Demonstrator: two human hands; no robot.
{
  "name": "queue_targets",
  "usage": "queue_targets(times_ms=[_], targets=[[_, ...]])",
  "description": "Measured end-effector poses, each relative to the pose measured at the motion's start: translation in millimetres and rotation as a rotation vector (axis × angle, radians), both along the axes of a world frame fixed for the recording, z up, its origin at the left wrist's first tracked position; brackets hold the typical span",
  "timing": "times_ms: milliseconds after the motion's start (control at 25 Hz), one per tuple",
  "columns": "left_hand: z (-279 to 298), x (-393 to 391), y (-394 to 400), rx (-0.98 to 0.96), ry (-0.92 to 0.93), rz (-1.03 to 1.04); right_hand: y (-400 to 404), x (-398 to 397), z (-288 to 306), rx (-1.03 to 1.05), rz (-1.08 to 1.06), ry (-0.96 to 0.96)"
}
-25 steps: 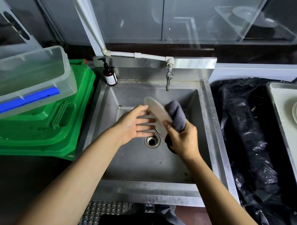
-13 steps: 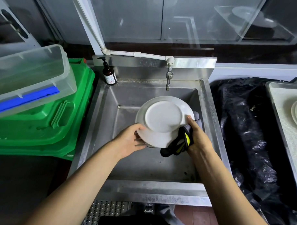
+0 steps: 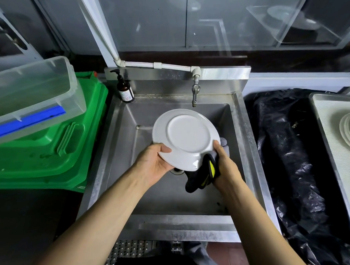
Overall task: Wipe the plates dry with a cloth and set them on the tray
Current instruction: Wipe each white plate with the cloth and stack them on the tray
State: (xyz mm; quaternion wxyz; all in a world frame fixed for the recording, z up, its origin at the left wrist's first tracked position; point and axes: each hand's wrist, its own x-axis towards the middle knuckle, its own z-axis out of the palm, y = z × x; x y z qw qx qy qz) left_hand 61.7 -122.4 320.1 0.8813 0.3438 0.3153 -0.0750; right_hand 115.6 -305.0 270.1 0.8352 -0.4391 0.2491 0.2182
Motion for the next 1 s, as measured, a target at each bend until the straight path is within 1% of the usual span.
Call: queue_targets(times_ms=[40,120,160,280,360,440,480,560,640,720,760,800,880,920,1000], targets=[[2.2,0.7,1.4,0.017,0.000,-0.011,-0.3,0.4,-2.9,-0.140,-0.001,0.020],[5.8,1.0,4.7,0.056,-0.002,-0.043,-2.2,3.3,-5.9,-0.345,-0.047,0.053],[7.3,0.8,6.6,0.077,-0.007,-0.062,-3.7,6.1,-5.7,-0.426,-0.059,0.010],[11.9,0.0,9.2,0.142,-0.005,-0.115,-6.1,16.2,0.1,-0.626,-0.051,-0.276],[14.1,-1.4,5.9,0.191,0.010,-0.157,-5.2,23.2,7.7,-0.710,0.041,-0.495],[17.3,-3.6,0.9,0.251,0.021,-0.197,-2.7,32.8,14.2,-0.783,0.151,-0.661],[18.9,-3.7,-0.8,0.284,0.014,-0.212,0.7,36.1,17.9,-0.804,0.183,-0.719],[24.1,-1.7,-3.1,0.355,-0.004,-0.239,12.0,36.9,24.6,-0.775,0.218,-0.839],[28.7,1.6,-4.7,0.405,-0.011,-0.241,26.0,30.4,27.2,-0.759,0.270,-1.064],[31.4,2.6,-4.7,0.402,-0.004,-0.212,35.1,24.3,23.0,-0.781,0.338,-1.310],[32.0,2.8,-5.1,0.402,0.001,-0.212,36.0,25.4,22.8,-0.775,0.341,-1.347],[33.0,3.2,-5.3,0.415,0.008,-0.221,36.6,29.2,24.1,-0.764,0.318,-1.295],[36.9,2.9,-6.4,0.444,0.028,-0.240,39.9,35.4,27.0,-0.705,0.262,-1.072],[37.8,4.2,-7.0,0.451,0.037,-0.235,43.6,34.7,28.2,-0.683,0.267,-1.026],[38.9,9.2,-9.2,0.471,0.056,-0.210,52.7,24.0,26.0,-0.677,0.342,-1.106]])
